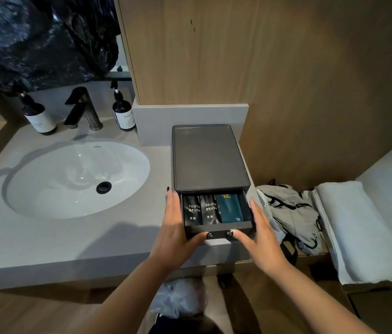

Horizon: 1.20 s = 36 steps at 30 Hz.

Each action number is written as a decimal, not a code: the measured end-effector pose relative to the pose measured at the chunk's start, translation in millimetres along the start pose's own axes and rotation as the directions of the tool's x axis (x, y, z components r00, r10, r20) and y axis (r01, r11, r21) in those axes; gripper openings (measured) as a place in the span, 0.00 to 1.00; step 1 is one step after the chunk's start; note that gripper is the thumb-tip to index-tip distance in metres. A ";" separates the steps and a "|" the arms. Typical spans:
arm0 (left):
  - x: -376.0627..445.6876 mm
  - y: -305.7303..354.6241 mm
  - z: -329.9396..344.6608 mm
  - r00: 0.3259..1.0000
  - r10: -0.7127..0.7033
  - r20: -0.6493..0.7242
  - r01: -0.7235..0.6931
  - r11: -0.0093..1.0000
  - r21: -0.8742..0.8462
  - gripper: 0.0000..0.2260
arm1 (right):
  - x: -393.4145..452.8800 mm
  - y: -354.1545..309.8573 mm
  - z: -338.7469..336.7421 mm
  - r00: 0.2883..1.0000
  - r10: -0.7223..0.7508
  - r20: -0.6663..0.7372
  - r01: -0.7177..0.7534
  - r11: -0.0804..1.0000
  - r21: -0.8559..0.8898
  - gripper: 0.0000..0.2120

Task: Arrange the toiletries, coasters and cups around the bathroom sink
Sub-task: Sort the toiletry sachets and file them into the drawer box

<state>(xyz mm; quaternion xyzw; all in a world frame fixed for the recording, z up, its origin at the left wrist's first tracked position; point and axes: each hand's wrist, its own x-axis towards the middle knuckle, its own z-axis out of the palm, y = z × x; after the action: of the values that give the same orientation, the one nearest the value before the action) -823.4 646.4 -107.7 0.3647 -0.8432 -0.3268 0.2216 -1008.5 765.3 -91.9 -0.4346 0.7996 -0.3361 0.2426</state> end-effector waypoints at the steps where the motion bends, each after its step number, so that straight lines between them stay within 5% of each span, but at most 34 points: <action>1: 4.9 -2.9 -0.9 1.000 -0.001 -0.002 0.001 1.000 -0.004 0.52 | 4.2 -1.0 0.7 1.000 0.003 -0.026 -0.003 1.000 -0.001 0.44; 17: 81.5 -25.7 -5.0 0.992 -0.122 -0.027 0.116 0.982 -0.148 0.50 | 79.1 -22.3 12.1 0.980 0.107 -0.165 -0.097 0.993 0.068 0.42; 30: 80.5 -28.0 -7.1 0.999 -0.010 -0.046 0.008 1.000 -0.027 0.48 | 81.2 -21.9 10.5 0.986 0.068 -0.155 -0.080 0.994 -0.071 0.41; 36: 77.3 -17.2 -19.1 0.990 -0.142 0.019 0.140 0.989 0.055 0.42 | 77.1 -26.1 7.4 0.991 0.024 -0.134 -0.050 0.980 -0.191 0.41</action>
<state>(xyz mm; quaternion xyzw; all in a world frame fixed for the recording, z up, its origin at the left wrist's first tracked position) -852.8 571.3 -96.4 0.4254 -0.8263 -0.3232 0.1784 -1028.5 686.3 -84.6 -0.4182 0.8506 -0.2799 0.1525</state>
